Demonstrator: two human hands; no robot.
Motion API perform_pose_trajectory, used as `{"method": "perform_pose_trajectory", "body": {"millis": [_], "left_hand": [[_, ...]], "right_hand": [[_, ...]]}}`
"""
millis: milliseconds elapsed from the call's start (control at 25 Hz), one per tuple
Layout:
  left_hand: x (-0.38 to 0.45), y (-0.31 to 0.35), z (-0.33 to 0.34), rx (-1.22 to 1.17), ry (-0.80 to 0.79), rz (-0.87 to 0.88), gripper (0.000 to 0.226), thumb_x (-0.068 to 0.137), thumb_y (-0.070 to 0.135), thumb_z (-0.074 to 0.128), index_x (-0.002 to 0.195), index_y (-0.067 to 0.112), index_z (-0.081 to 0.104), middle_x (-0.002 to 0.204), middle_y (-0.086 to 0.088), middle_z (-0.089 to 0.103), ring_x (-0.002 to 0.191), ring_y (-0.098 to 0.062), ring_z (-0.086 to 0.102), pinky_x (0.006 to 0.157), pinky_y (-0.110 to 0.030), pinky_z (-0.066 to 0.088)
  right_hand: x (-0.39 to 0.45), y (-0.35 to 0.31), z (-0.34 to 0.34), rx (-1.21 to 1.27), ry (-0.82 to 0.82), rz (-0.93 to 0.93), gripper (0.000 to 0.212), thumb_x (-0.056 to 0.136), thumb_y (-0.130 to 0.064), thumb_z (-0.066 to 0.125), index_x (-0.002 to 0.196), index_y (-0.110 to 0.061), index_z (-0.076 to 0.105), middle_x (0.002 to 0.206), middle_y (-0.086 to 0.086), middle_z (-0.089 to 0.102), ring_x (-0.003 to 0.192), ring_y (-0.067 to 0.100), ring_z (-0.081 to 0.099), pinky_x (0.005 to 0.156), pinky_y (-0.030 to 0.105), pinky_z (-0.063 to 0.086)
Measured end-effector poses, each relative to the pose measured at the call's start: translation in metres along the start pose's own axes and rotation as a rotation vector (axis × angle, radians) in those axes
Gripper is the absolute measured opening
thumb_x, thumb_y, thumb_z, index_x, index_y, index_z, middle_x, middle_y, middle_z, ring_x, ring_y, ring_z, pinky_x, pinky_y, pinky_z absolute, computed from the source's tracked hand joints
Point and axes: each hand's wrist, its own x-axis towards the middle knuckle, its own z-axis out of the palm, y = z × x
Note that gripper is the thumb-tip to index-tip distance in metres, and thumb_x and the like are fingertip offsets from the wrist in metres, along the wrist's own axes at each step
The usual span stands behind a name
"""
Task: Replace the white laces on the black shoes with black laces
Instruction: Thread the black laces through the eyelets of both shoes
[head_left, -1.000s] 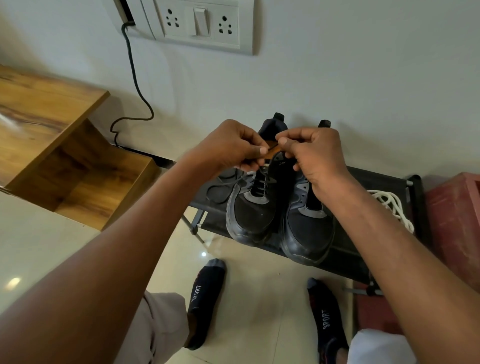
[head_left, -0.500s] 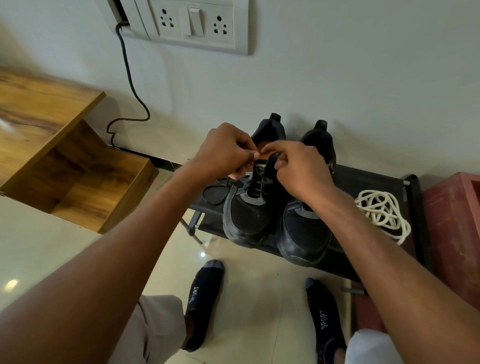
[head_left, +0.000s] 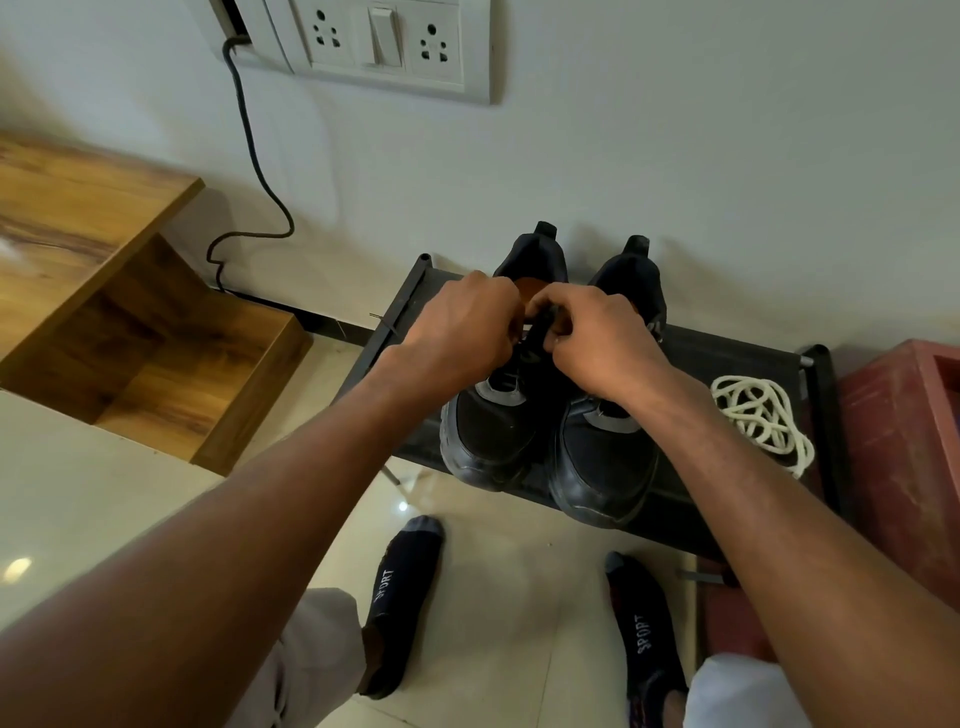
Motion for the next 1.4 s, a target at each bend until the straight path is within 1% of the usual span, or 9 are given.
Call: {"method": "perform_pose_trajectory", "body": {"millis": [240,440,560,720,800,1000,1200,1280,1400], "left_hand": [[-0.003,-0.002,-0.002,-0.304,0.02,-0.161,0.021,0.087,0.002,0.068,0.086,0.019,0.081,0.065,0.006,0.068,0.057,-0.02,0.07,0.062,-0.033,0.062],[0.001,-0.002,0.006,-0.37,-0.022,-0.176,0.022,0.089,0.005,0.07,0.08,0.024,0.075,0.066,0.01,0.064,0.058,-0.012,0.061,0.072,-0.042,0.064],[0.003,-0.005,0.009,-0.397,-0.043,-0.183,0.02,0.092,0.006,0.069,0.083,0.023,0.076,0.066,0.009,0.063,0.057,-0.012,0.06,0.072,-0.042,0.063],[0.005,-0.013,0.008,-0.512,-0.111,-0.208,0.012,0.096,0.007,0.07,0.096,0.015,0.079,0.055,0.005,0.06,0.052,-0.017,0.06,0.06,-0.034,0.061],[0.004,-0.012,0.007,-0.505,-0.105,-0.203,0.012,0.096,0.01,0.071,0.1,0.017,0.079,0.059,0.003,0.062,0.055,-0.017,0.062,0.06,-0.034,0.062],[0.007,-0.012,0.006,-0.136,-0.01,-0.083,0.014,0.091,0.033,0.078,0.104,0.039,0.077,0.099,0.012,0.07,0.086,-0.017,0.065,0.073,-0.035,0.053],[0.009,-0.015,0.009,-0.389,-0.079,-0.091,0.015,0.091,0.016,0.078,0.081,0.027,0.074,0.087,0.006,0.071,0.082,-0.012,0.068,0.072,-0.033,0.054],[0.007,-0.016,0.006,-0.437,-0.12,-0.078,0.012,0.094,0.014,0.075,0.086,0.022,0.076,0.092,0.001,0.069,0.086,-0.016,0.067,0.082,-0.035,0.057],[0.003,-0.021,-0.001,-0.478,-0.215,-0.031,0.015,0.099,0.005,0.065,0.101,0.011,0.079,0.094,0.003,0.061,0.085,-0.008,0.059,0.083,-0.022,0.052]], "right_hand": [[0.001,0.0,0.001,-0.002,-0.004,-0.013,0.041,0.094,-0.003,0.065,0.124,-0.03,0.068,0.093,-0.007,0.063,0.082,0.014,0.065,0.069,0.025,0.048],[0.002,0.0,0.003,-0.014,0.001,-0.011,0.042,0.092,0.0,0.065,0.123,-0.029,0.067,0.09,-0.006,0.065,0.08,0.014,0.066,0.066,0.026,0.05],[0.001,0.0,0.002,-0.011,0.002,0.007,0.042,0.092,0.0,0.064,0.123,-0.028,0.067,0.085,-0.006,0.065,0.077,0.012,0.065,0.064,0.025,0.049],[0.0,-0.003,0.001,0.006,-0.005,0.012,0.044,0.092,0.002,0.064,0.125,-0.027,0.067,0.083,-0.007,0.066,0.077,0.009,0.065,0.066,0.025,0.051],[-0.001,-0.003,0.0,0.017,-0.006,0.012,0.046,0.092,0.002,0.064,0.127,-0.028,0.067,0.085,-0.006,0.067,0.081,0.011,0.066,0.074,0.031,0.057],[-0.001,-0.001,-0.001,0.038,-0.01,0.011,0.05,0.093,0.001,0.064,0.134,-0.029,0.064,0.088,-0.006,0.069,0.085,0.011,0.068,0.082,0.033,0.059],[0.0,0.0,0.0,0.057,-0.007,0.041,0.049,0.093,0.001,0.066,0.132,-0.028,0.065,0.085,-0.006,0.068,0.08,0.007,0.066,0.07,0.023,0.052],[-0.001,0.0,0.0,0.067,0.001,0.042,0.051,0.093,0.002,0.066,0.134,-0.027,0.063,0.085,-0.006,0.068,0.079,0.007,0.066,0.068,0.02,0.05],[-0.002,0.002,-0.001,0.096,0.025,0.063,0.046,0.092,-0.002,0.071,0.13,-0.025,0.056,0.087,-0.002,0.069,0.079,0.01,0.068,0.074,0.03,0.059]]}}
